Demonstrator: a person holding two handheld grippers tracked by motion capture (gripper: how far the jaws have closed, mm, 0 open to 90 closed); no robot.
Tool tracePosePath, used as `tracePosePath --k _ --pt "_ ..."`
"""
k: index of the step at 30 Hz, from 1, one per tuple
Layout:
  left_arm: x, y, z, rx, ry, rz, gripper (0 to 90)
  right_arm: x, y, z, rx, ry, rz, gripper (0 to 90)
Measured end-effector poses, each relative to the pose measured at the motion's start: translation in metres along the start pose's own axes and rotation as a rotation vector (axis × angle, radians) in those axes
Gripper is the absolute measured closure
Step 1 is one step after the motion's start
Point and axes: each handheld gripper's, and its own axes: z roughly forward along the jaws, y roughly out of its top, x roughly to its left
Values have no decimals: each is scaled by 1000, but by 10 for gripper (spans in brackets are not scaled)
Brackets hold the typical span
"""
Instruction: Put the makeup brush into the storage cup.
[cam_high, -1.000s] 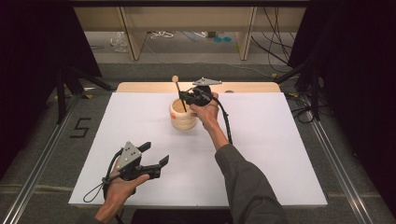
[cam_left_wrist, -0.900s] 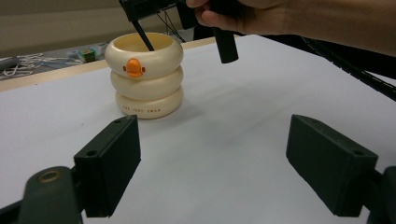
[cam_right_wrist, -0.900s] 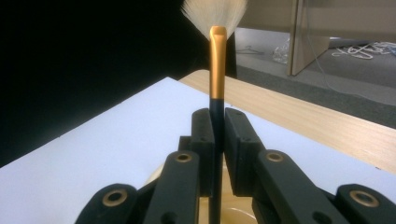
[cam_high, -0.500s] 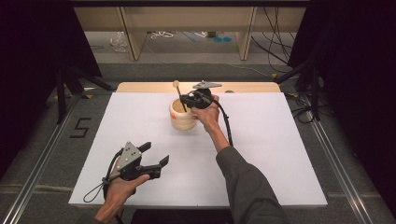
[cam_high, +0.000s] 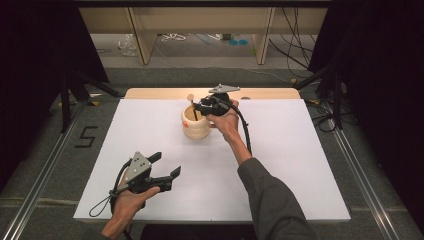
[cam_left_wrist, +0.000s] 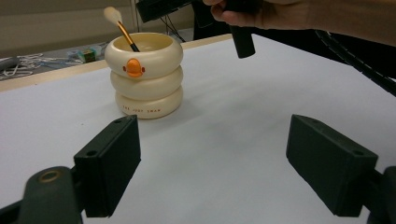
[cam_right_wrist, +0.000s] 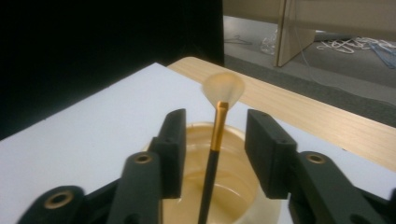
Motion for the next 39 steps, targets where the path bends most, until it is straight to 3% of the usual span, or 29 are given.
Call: tracePosePath --k 2,11,16,19,25,28,29,34,36,39 --pt "0 0 0 4 2 0 173 2 2 -6 27 0 9 517" --pt "-1 0 0 9 -8 -3 173 4 9 -39 10 -17 -36 418" --pt "0 0 0 8 3 9 173 6 8 -54 39 -9 -20 348" --pt "0 0 1 9 2 9 173 6 6 -62 39 -27 -41 322" --pt "-1 -1 1 9 -4 -11 172 7 1 -74 33 -26 -24 297" --pt "-2 -1 1 10 -17 -15 172 9 0 -80 26 -23 -43 291" --pt "0 0 1 11 -4 4 173 10 -1 -82 23 -25 -39 291" --pt "0 0 1 10 0 15 172 14 -3 -94 -5 -16 -27 289" --pt "-1 -1 2 9 -1 -10 172 15 -4 -99 -18 -24 -46 289" --pt "-1 0 2 8 -13 -6 172 17 -6 -104 -23 -17 -32 290"
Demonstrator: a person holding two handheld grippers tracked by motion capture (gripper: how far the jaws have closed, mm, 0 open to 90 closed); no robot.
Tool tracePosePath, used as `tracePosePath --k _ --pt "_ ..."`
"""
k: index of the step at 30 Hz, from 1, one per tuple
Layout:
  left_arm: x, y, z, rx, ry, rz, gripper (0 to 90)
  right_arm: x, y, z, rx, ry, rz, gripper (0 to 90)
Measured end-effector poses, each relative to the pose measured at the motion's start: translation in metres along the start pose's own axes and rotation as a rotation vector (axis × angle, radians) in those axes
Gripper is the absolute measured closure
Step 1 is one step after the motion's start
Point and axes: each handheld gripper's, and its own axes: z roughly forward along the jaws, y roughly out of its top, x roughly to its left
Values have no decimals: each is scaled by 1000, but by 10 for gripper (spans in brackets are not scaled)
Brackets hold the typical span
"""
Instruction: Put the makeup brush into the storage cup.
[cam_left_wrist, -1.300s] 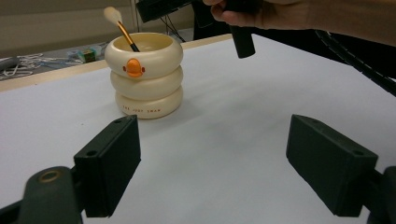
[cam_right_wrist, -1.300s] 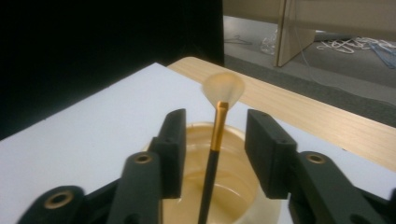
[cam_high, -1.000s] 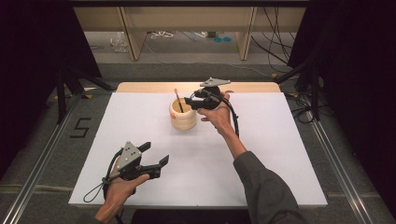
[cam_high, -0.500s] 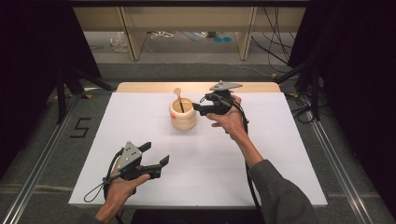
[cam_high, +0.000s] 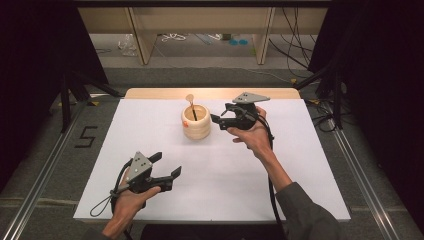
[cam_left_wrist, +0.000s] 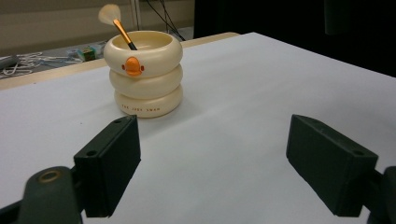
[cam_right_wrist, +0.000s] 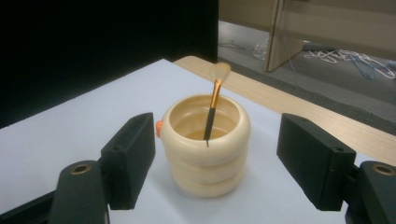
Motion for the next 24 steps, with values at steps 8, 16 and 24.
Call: tracePosePath --k 8,16,24 --pt "-1 0 -1 2 -8 -12 172 1 -6 -9 10 2 0 292" --pt "-8 -1 -1 2 -58 -90 172 2 -15 -17 -10 -9 -18 290" --pt "1 2 -2 -9 15 20 172 3 -28 -25 4 -2 7 258"
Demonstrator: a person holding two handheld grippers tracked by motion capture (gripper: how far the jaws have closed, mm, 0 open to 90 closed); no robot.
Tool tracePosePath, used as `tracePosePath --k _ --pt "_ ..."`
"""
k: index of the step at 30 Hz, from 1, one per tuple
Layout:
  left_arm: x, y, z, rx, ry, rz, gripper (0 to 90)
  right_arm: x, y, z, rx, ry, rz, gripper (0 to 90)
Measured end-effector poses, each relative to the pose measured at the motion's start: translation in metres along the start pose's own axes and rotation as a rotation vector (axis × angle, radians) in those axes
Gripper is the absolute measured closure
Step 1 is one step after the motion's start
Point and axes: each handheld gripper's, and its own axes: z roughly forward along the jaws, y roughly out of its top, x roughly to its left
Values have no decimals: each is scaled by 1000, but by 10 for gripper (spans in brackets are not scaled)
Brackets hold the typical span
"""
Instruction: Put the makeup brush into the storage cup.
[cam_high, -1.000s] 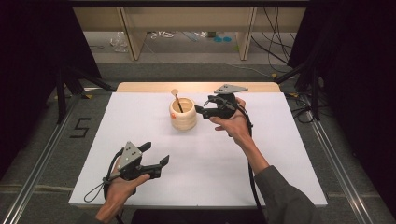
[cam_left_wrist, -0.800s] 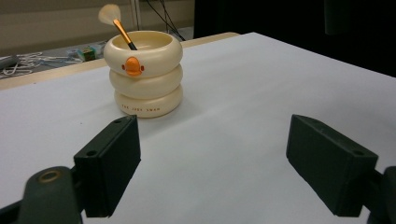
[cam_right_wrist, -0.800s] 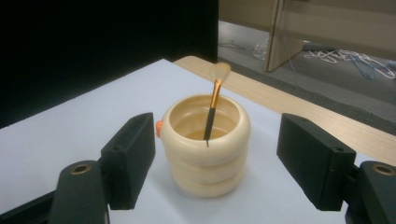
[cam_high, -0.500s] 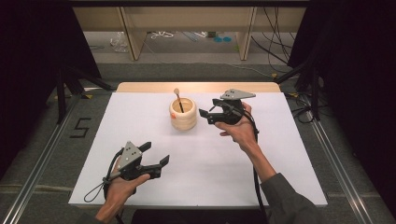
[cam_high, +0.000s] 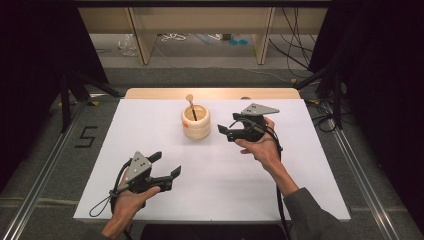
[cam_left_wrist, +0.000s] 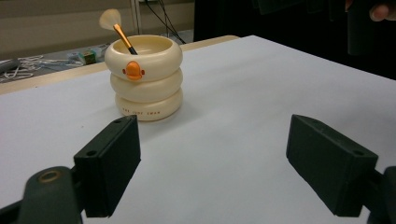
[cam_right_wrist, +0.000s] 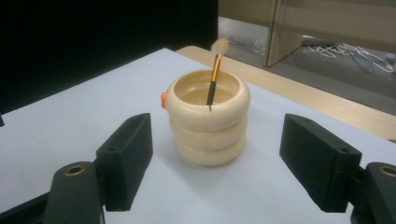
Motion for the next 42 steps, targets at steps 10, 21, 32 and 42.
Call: tracePosePath --k 10,21,32,42 --pt "0 0 0 -2 -2 -3 172 9 -7 -19 -27 17 39 211" --pt "1 0 0 -2 3 -6 172 10 -18 -38 -64 9 52 208" --pt "2 0 0 -9 4 -10 172 11 -35 -51 -82 -18 58 203" --pt "2 0 -1 -9 5 -5 172 18 -41 -59 -79 -2 59 173"
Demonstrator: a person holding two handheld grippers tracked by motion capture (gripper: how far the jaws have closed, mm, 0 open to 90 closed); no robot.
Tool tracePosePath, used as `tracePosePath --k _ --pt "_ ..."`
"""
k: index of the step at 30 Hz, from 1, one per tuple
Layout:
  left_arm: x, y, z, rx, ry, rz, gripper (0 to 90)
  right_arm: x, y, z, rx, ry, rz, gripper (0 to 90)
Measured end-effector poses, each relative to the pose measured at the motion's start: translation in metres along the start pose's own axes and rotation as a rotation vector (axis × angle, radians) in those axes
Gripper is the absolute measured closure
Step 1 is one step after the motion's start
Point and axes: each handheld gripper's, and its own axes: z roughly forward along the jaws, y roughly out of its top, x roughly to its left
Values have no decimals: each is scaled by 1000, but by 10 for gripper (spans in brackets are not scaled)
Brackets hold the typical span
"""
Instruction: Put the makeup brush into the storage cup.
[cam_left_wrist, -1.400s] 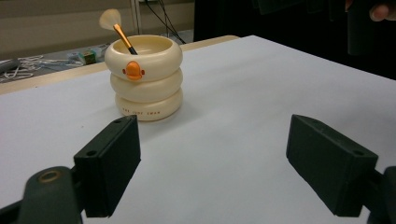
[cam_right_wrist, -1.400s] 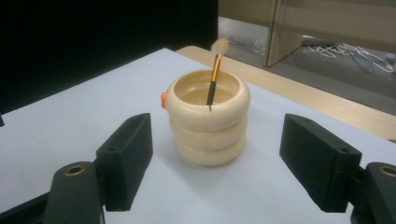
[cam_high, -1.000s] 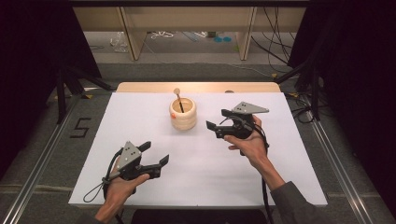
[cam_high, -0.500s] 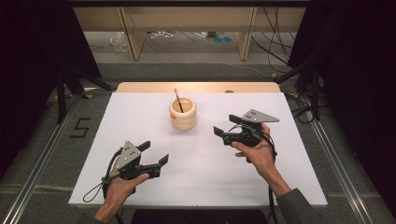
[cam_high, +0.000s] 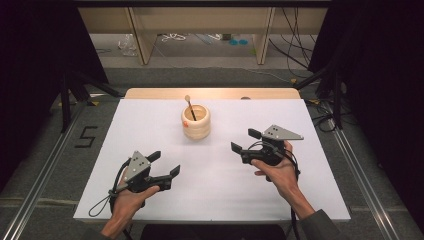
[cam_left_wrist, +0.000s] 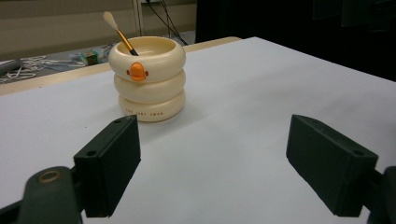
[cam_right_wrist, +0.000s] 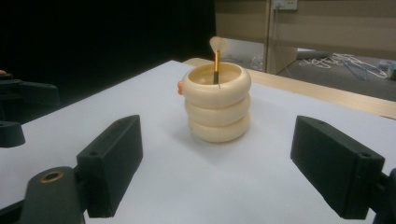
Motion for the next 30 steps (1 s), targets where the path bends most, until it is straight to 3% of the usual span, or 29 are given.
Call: tracePosePath --k 5,9,11,15,17,19,27,30 --pt "0 0 0 0 -2 -4 172 2 -3 -3 -20 6 8 166" --pt "0 0 0 0 -2 -3 172 2 -5 -7 -3 -2 5 163" --pt "0 0 0 -1 -1 1 172 3 -7 -8 -26 4 12 163" --pt "0 -1 0 1 -2 -5 171 4 -10 -13 -10 -9 8 163" --pt "0 -1 0 2 -3 -2 171 4 -12 -13 -32 -8 11 163" --pt "0 0 0 0 -2 0 169 4 -14 -16 -12 -10 11 163" --pt "0 -1 0 1 -2 -3 167 9 -20 -21 -38 -5 31 160" --pt "0 -1 0 0 -3 -2 167 11 -23 -24 -23 -9 29 160"
